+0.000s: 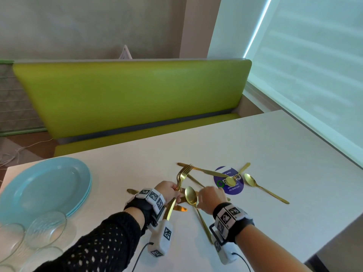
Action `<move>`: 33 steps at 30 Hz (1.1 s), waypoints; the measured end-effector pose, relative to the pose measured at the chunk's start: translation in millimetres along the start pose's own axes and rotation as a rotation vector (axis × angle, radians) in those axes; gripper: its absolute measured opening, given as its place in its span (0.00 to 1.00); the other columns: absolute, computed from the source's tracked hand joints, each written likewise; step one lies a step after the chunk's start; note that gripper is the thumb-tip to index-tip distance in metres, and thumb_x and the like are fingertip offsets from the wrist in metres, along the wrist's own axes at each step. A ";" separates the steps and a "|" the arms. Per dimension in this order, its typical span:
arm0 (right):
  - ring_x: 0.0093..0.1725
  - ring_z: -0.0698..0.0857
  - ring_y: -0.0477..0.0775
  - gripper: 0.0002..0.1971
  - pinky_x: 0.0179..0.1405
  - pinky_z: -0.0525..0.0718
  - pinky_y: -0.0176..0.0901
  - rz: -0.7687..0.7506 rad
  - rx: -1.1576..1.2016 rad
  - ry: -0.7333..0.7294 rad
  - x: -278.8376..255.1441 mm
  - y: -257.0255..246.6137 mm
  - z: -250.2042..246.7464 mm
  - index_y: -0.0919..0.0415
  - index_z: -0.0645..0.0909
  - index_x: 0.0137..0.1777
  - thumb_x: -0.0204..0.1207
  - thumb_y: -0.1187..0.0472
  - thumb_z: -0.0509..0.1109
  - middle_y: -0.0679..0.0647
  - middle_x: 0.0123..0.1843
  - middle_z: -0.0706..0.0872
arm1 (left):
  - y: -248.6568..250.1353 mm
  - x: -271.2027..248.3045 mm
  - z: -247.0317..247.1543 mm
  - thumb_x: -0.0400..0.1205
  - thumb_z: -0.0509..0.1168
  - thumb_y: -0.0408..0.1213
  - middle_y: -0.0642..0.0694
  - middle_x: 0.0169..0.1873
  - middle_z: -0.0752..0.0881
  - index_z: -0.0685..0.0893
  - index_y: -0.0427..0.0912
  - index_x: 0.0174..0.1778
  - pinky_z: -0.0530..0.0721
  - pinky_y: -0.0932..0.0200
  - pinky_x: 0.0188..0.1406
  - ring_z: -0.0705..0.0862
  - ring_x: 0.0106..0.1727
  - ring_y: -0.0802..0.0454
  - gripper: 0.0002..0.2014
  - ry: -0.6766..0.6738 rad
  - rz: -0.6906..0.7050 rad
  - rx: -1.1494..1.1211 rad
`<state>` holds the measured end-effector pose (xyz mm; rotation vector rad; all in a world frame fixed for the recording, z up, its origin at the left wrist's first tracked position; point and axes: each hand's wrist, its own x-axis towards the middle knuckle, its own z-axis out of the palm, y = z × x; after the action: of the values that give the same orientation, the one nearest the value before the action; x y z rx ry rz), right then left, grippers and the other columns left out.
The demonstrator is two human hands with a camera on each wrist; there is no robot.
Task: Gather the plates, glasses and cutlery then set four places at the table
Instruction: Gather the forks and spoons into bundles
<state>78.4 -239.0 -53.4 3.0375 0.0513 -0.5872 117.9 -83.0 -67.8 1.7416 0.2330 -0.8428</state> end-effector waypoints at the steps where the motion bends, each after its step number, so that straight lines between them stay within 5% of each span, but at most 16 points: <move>1: 0.58 0.84 0.55 0.16 0.62 0.78 0.48 0.067 0.025 -0.055 -1.6 2.0 10.7 0.59 0.83 0.57 0.80 0.50 0.63 0.54 0.58 0.86 | 0.6 -1.0 1.6 0.83 0.60 0.25 0.44 0.30 0.82 0.80 0.34 0.47 0.84 0.57 0.34 0.81 0.30 0.52 0.04 0.004 -0.010 -0.027; 4: 0.56 0.86 0.53 0.19 0.54 0.82 0.43 0.181 0.119 -0.192 -3.5 4.0 31.1 0.60 0.83 0.57 0.77 0.45 0.67 0.54 0.56 0.87 | 2.2 -1.1 6.6 0.84 0.59 0.28 0.44 0.30 0.81 0.79 0.37 0.39 0.82 0.59 0.28 0.80 0.29 0.52 0.09 0.025 0.001 -0.044; 9: 0.55 0.86 0.53 0.13 0.55 0.85 0.42 0.358 0.406 -0.160 -3.6 2.3 48.8 0.59 0.85 0.56 0.76 0.54 0.68 0.53 0.55 0.88 | 1.2 -3.3 16.7 0.85 0.58 0.27 0.44 0.31 0.81 0.77 0.39 0.41 0.84 0.62 0.21 0.81 0.29 0.53 0.08 0.036 -0.027 -0.081; 12: 0.54 0.87 0.53 0.13 0.53 0.85 0.41 0.404 0.524 -0.181 -5.1 4.4 51.4 0.61 0.85 0.54 0.74 0.56 0.70 0.55 0.53 0.89 | 0.3 -5.8 20.0 0.84 0.58 0.26 0.44 0.33 0.81 0.76 0.36 0.51 0.85 0.60 0.25 0.81 0.30 0.52 0.04 0.029 -0.039 -0.078; 16: 0.48 0.84 0.50 0.10 0.51 0.83 0.38 0.422 0.680 -0.186 -10.6 11.6 46.2 0.62 0.83 0.45 0.75 0.55 0.72 0.52 0.45 0.86 | 1.0 -8.4 19.0 0.84 0.58 0.24 0.42 0.36 0.81 0.71 0.31 0.67 0.86 0.57 0.28 0.83 0.32 0.51 0.15 -0.003 -0.079 -0.130; 18: 0.39 0.81 0.47 0.08 0.42 0.83 0.36 0.413 0.851 -0.123 -13.7 16.2 38.5 0.60 0.81 0.39 0.76 0.56 0.71 0.49 0.37 0.83 | 1.5 -8.3 17.6 0.83 0.59 0.23 0.41 0.36 0.81 0.70 0.29 0.69 0.86 0.56 0.27 0.82 0.33 0.50 0.17 -0.007 -0.086 -0.148; 21: 0.29 0.75 0.45 0.11 0.28 0.73 0.33 0.389 1.135 -0.073 -13.9 20.0 24.2 0.57 0.82 0.35 0.77 0.54 0.70 0.49 0.31 0.82 | 4.2 -7.6 17.4 0.84 0.59 0.24 0.41 0.35 0.82 0.75 0.30 0.62 0.87 0.53 0.28 0.83 0.33 0.49 0.11 0.005 -0.081 -0.180; 23: 0.29 0.75 0.45 0.08 0.28 0.71 0.35 0.373 1.357 -0.051 -10.9 18.8 16.9 0.57 0.83 0.38 0.76 0.55 0.71 0.50 0.34 0.84 | 7.7 -9.1 20.0 0.84 0.59 0.25 0.41 0.35 0.82 0.77 0.33 0.50 0.88 0.48 0.31 0.83 0.33 0.49 0.03 -0.011 -0.086 -0.200; 26: 0.27 0.75 0.44 0.06 0.26 0.69 0.35 0.355 1.577 -0.071 -8.7 12.2 9.4 0.60 0.83 0.40 0.78 0.59 0.70 0.49 0.32 0.84 | 10.1 -8.0 23.2 0.84 0.59 0.27 0.40 0.34 0.82 0.77 0.37 0.41 0.87 0.45 0.42 0.83 0.34 0.48 0.07 -0.030 -0.061 -0.215; 30: 0.28 0.75 0.44 0.05 0.27 0.68 0.35 0.329 1.646 -0.150 -7.5 3.3 7.7 0.59 0.82 0.42 0.79 0.61 0.68 0.50 0.34 0.86 | 9.7 -5.4 25.3 0.83 0.62 0.31 0.38 0.40 0.86 0.80 0.40 0.42 0.85 0.37 0.57 0.88 0.46 0.39 0.05 -0.039 -0.018 -0.177; 33: 0.30 0.77 0.44 0.06 0.30 0.69 0.36 0.327 1.583 -0.137 -3.2 0.7 10.2 0.57 0.83 0.41 0.78 0.57 0.70 0.49 0.34 0.87 | 7.4 -0.2 24.8 0.82 0.64 0.35 0.35 0.47 0.87 0.81 0.43 0.42 0.85 0.35 0.59 0.88 0.56 0.34 0.04 -0.028 0.002 -0.155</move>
<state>71.7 -240.3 -61.6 4.0930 -1.6035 -1.1921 111.5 -107.9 -64.9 1.5847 0.2709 -0.8254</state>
